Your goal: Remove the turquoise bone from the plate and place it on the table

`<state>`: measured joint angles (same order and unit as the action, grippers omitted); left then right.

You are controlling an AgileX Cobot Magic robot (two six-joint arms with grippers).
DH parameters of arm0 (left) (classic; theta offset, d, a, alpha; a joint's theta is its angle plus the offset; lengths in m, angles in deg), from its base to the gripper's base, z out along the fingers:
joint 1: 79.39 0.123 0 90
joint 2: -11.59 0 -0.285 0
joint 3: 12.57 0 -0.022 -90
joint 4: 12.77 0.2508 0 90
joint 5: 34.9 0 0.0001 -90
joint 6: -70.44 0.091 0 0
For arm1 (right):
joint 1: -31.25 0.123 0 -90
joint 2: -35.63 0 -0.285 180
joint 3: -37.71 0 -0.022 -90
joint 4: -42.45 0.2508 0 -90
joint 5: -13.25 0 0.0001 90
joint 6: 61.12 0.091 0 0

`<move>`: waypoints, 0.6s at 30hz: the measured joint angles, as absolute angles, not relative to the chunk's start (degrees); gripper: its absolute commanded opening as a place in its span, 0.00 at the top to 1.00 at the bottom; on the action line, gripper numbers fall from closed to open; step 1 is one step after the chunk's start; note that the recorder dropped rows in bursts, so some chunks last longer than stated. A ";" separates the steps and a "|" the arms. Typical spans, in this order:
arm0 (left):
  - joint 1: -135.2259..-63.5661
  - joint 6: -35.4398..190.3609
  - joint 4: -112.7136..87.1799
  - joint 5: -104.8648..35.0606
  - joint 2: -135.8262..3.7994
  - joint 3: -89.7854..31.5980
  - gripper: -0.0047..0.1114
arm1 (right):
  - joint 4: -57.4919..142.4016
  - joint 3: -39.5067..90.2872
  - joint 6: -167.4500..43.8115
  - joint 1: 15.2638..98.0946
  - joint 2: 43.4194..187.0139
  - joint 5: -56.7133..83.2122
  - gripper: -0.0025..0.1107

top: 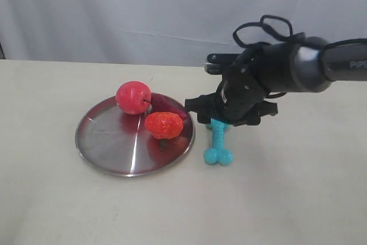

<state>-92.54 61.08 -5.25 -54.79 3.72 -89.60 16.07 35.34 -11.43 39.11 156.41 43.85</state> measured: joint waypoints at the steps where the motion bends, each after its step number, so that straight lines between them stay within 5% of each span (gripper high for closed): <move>1: -92.54 61.08 -5.25 -54.79 3.72 -89.60 0.96 | 15.43 35.44 -11.68 39.11 154.70 45.16 0.38; 11: -92.54 61.08 -5.25 -54.79 3.72 -89.60 0.96 | 15.54 35.56 -21.23 39.35 137.47 60.30 0.38; 18: -92.54 61.08 -5.25 -54.79 3.72 -89.60 0.96 | 17.67 35.56 -28.22 41.97 124.65 75.66 0.71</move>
<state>-92.54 61.08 -5.25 -54.79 3.72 -89.60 17.67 35.56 -28.22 41.97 124.65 75.66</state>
